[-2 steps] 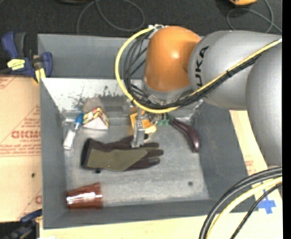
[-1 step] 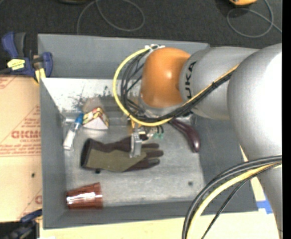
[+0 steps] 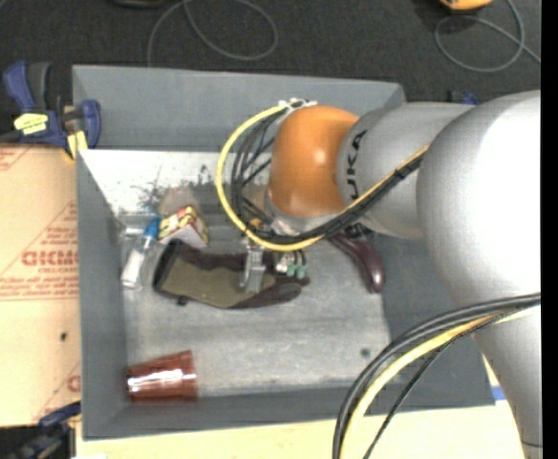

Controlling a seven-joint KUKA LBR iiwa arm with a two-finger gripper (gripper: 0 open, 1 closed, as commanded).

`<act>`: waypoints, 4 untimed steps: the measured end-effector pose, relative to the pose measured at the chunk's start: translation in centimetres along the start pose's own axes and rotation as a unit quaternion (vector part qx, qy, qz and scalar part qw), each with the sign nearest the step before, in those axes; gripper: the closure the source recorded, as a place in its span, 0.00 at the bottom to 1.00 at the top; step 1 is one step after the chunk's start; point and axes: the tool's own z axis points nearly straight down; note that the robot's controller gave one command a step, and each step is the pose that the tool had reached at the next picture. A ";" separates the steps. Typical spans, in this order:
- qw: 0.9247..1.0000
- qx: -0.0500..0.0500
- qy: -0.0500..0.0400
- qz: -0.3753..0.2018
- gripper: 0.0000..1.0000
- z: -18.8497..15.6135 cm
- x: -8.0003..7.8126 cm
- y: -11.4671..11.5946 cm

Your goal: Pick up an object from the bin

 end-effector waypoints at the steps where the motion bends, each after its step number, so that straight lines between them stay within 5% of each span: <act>1: 1.000 0.000 -0.001 0.015 1.00 -0.9 0.0 -0.2; 2: 0.999 0.000 -0.002 0.033 1.00 -7.6 -2.1 -1.3; 3: 0.999 0.000 -0.002 0.033 1.00 -7.6 -2.1 -1.3; 4: 1.000 0.000 0.001 0.029 1.00 -11.9 -1.9 -1.4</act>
Offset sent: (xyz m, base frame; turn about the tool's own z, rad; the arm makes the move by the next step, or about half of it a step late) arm 0.0181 -0.0135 0.0752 0.0715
